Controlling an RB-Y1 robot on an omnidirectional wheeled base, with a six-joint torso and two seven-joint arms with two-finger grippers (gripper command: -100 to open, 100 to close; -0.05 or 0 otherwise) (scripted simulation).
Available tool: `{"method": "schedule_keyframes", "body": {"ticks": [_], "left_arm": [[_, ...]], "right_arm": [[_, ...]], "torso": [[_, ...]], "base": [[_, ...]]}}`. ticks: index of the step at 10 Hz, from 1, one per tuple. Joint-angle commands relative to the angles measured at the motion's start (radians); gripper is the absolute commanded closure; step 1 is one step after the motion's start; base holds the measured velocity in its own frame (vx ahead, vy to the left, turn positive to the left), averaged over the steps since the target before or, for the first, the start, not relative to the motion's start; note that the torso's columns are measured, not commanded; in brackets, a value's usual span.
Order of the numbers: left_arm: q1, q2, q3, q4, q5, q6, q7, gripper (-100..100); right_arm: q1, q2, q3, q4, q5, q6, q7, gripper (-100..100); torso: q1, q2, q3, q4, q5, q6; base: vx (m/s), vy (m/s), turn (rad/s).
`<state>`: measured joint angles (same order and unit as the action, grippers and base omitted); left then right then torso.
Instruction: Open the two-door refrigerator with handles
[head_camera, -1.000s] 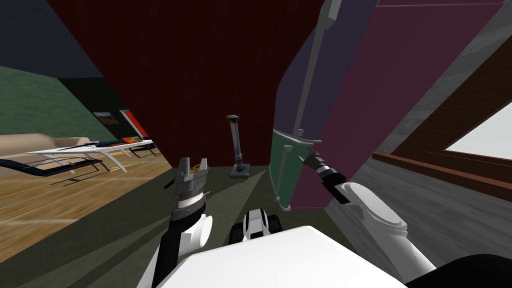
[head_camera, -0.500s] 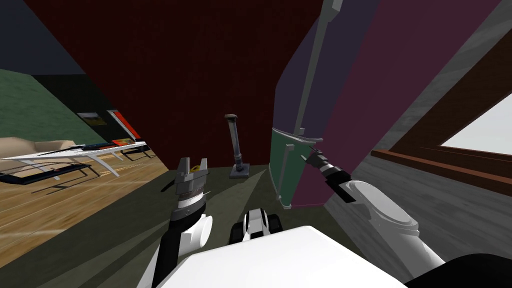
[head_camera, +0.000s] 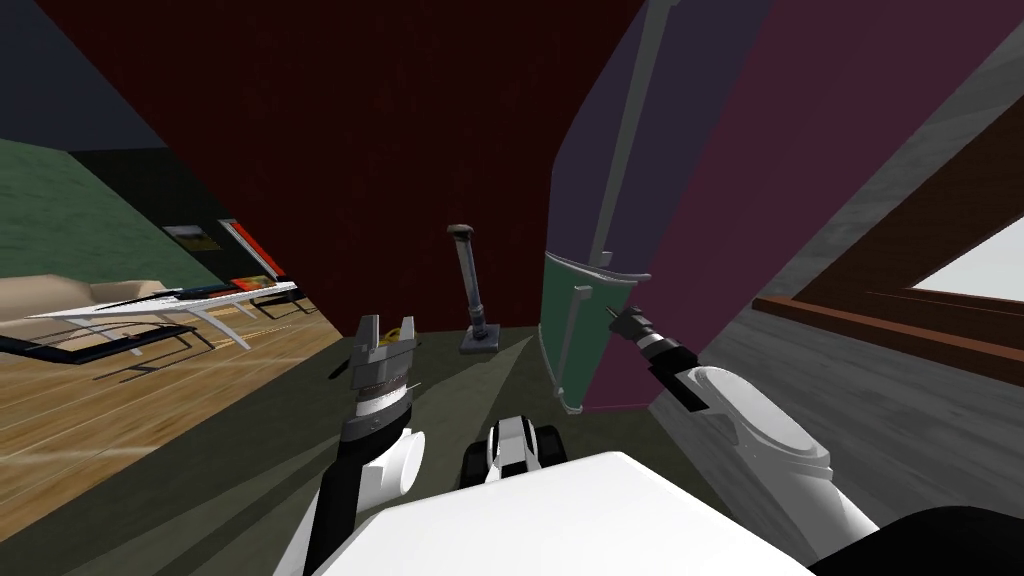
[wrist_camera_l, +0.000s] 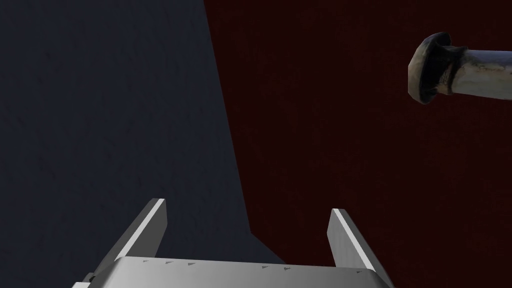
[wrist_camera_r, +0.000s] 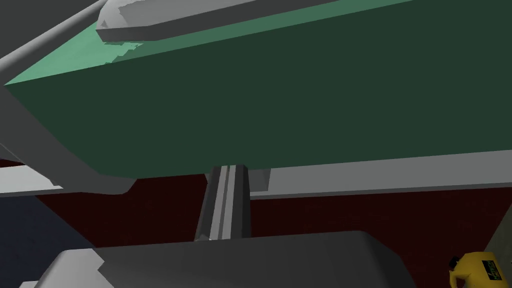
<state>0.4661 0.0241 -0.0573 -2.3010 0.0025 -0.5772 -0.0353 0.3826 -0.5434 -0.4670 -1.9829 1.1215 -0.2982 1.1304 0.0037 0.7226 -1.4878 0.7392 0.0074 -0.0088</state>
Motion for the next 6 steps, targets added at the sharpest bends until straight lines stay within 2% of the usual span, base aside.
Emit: {"method": "schedule_keyframes", "body": {"ticks": [1, 3, 4, 5, 6], "left_arm": [[0.0, 0.0, 0.0, 0.0, 0.0, 0.0, 0.0, 0], [0.0, 0.0, 0.0, 0.0, 0.0, 0.0, 0.0, 0], [0.0, 0.0, 0.0, 0.0, 0.0, 0.0, 0.0, 0], [0.0, 0.0, 0.0, 0.0, 0.0, 0.0, 0.0, 0], [0.0, 0.0, 0.0, 0.0, 0.0, 0.0, 0.0, 0]], "right_arm": [[0.006, -0.038, -0.023, 0.0, -0.003, 0.01, -0.022, -100], [0.01, -0.066, -0.039, 0.0, -0.006, 0.017, -0.038, -100], [0.011, -0.075, -0.045, 0.0, -0.007, 0.019, -0.043, -100], [0.013, -0.064, -0.05, 0.003, -0.009, 0.008, -0.033, -100], [0.021, -0.094, -0.066, 0.004, -0.015, 0.01, -0.056, -100]], "torso": [[0.005, -0.002, 0.0, -0.002, 0.0, 0.0], [0.006, -0.01, -0.007, -0.003, 0.003, -0.01], [0.0, -0.017, -0.01, -0.009, -0.004, -0.014], [-0.01, -0.023, -0.013, -0.015, -0.012, -0.013], [-0.016, -0.018, -0.01, -0.013, -0.013, -0.007]], "base": [[0.133, 0.118, -0.079], [0.105, 0.128, -0.035], [0.064, 0.109, 0.001], [-0.018, 0.064, -0.073], [0.0, 0.06, -0.122]]}}
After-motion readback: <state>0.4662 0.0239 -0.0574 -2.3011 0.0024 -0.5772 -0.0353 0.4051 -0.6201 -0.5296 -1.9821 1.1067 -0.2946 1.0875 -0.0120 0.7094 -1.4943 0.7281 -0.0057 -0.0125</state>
